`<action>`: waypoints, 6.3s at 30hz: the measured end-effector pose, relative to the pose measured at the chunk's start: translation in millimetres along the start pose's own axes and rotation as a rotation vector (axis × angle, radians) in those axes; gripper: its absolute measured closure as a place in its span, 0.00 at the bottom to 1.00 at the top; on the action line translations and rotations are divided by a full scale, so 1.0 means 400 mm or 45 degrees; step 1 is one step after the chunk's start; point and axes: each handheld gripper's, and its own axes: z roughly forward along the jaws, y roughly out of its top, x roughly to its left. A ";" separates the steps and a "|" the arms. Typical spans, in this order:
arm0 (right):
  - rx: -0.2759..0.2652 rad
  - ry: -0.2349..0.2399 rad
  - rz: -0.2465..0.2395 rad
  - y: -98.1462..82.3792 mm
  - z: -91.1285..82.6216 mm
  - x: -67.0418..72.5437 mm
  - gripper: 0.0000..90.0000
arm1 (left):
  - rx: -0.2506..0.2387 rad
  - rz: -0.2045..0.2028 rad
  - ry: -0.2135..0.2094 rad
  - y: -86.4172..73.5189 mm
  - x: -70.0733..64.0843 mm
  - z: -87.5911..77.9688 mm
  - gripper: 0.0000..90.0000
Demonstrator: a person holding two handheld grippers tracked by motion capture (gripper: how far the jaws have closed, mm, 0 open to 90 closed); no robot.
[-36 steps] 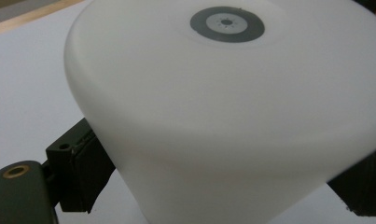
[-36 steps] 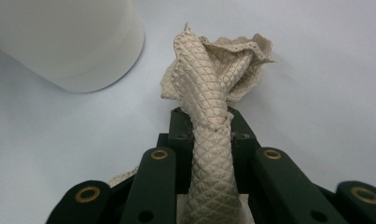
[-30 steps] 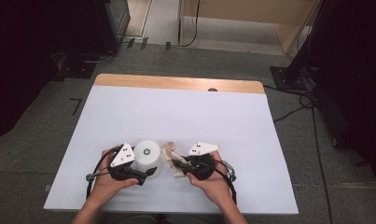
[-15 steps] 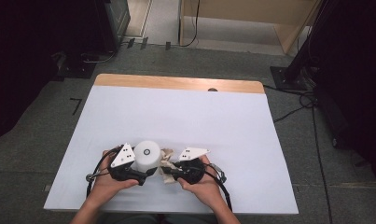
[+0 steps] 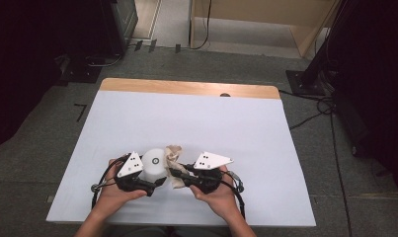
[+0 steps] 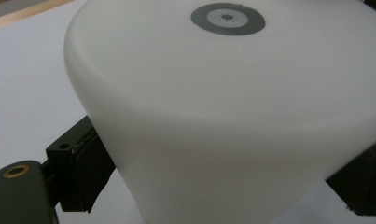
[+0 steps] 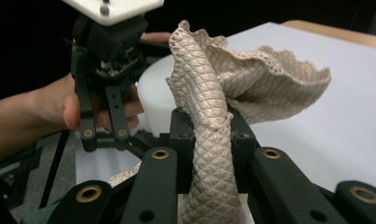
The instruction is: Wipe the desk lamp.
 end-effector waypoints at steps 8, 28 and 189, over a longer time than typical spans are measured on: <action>0.198 0.007 0.131 -0.065 0.050 -0.051 0.86 | -0.002 -0.004 -0.002 -0.001 0.000 0.001 0.09; 0.033 -0.011 0.070 -0.013 0.008 -0.025 0.86 | -0.008 -0.026 -0.012 -0.002 0.000 0.008 0.09; 0.263 -0.275 0.203 -0.114 -0.067 -0.165 0.82 | -0.122 -0.134 0.083 0.024 -0.063 0.067 0.00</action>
